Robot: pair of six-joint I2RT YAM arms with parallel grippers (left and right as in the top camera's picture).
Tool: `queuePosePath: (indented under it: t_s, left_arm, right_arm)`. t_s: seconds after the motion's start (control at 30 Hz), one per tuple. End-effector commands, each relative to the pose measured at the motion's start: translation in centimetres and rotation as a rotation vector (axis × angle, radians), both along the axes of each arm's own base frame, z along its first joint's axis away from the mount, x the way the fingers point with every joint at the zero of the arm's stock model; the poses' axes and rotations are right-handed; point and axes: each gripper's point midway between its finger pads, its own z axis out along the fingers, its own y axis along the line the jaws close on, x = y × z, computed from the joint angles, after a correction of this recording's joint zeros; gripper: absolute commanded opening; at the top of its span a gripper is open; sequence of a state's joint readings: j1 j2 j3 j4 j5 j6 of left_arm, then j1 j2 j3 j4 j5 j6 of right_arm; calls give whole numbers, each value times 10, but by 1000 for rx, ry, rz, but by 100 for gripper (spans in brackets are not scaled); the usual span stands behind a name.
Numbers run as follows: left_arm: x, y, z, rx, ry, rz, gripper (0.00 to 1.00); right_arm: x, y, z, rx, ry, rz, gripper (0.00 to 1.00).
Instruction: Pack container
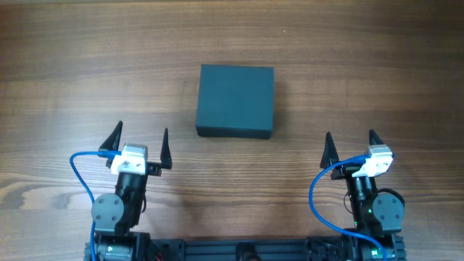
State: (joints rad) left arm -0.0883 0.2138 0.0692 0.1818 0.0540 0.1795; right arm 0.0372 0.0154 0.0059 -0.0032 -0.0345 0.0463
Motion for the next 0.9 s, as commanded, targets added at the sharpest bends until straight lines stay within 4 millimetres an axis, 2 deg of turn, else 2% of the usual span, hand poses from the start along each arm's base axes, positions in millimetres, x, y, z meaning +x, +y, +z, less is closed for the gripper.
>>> queuePosePath:
  t_s: [0.0,0.23,0.57,0.87]
  left_arm:
    - [-8,-9,-12,27,37,-60,100]
    - [-22,-18,-47,-55,188,-117,100]
    - [-22,-17,-49,-224,229,-100,100]
    - [-22,-17,-49,-227,229,-98,100]
  right_arm:
    - [-1,2,4,-13,-17,12,100]
    - [-1,2,4,-13,-17,12,100]
    - [-1,2,4,-13,-17,12,100]
    - [-1,2,4,-13,-17,12,100]
